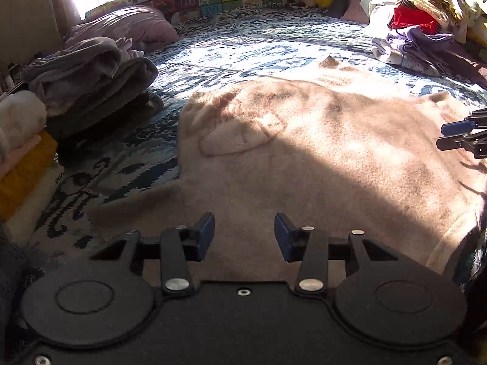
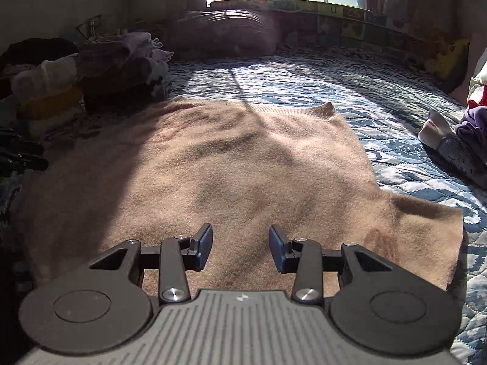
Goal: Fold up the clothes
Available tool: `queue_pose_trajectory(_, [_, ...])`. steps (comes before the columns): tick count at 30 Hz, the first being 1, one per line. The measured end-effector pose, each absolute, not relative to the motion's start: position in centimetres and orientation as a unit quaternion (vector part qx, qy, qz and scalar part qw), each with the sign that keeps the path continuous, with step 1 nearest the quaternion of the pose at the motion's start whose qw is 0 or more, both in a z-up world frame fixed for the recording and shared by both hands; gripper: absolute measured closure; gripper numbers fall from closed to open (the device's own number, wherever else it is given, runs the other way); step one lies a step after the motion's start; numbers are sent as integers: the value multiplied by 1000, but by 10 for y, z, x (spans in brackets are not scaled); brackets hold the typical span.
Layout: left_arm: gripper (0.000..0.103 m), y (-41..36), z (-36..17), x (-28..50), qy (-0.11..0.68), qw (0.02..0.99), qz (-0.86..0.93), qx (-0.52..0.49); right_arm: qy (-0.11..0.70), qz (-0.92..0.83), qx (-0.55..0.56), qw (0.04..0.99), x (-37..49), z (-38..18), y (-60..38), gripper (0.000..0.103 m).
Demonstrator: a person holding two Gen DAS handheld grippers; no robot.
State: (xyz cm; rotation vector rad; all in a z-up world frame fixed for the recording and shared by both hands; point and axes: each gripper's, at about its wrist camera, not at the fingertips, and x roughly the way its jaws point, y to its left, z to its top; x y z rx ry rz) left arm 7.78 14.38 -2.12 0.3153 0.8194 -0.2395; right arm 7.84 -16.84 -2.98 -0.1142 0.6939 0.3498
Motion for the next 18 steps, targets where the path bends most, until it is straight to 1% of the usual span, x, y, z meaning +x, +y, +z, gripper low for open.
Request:
queue_pose_trajectory(2, [60,149,-44,74,422,886,-107,157,366,156,-97,912,65,-51,-159,59])
queue_pose_trajectory(4, [60,176,-23,68,416,903,-88,62,339,156,-76,925,47,-53,-168,59])
queue_pose_trajectory(7, [57,215,-7,52,391,918,-47,-47,318,153,-65,933,25,-46,-179,60])
queue_pose_trajectory(9, [56,236,-13,52,407,908,-8,-99,306,153,-51,938,14,-46,-186,60])
queue_pose_trajectory(11, [56,252,-22,56,421,897,25,-131,297,148,-47,942,9,-46,-190,60])
queue_pose_trajectory(13, [56,256,-23,59,405,903,32,-139,289,146,-38,945,5,-45,-193,60])
queue_pose_trajectory(15, [57,246,-17,62,375,917,-7,-136,284,151,-35,946,4,-45,-193,59])
queue_pose_trajectory(17, [57,225,-13,73,363,926,-43,-96,282,153,-33,947,5,-47,-193,59])
queue_pose_trajectory(18, [61,212,-11,80,360,929,-59,-63,285,154,-28,946,6,-47,-193,59])
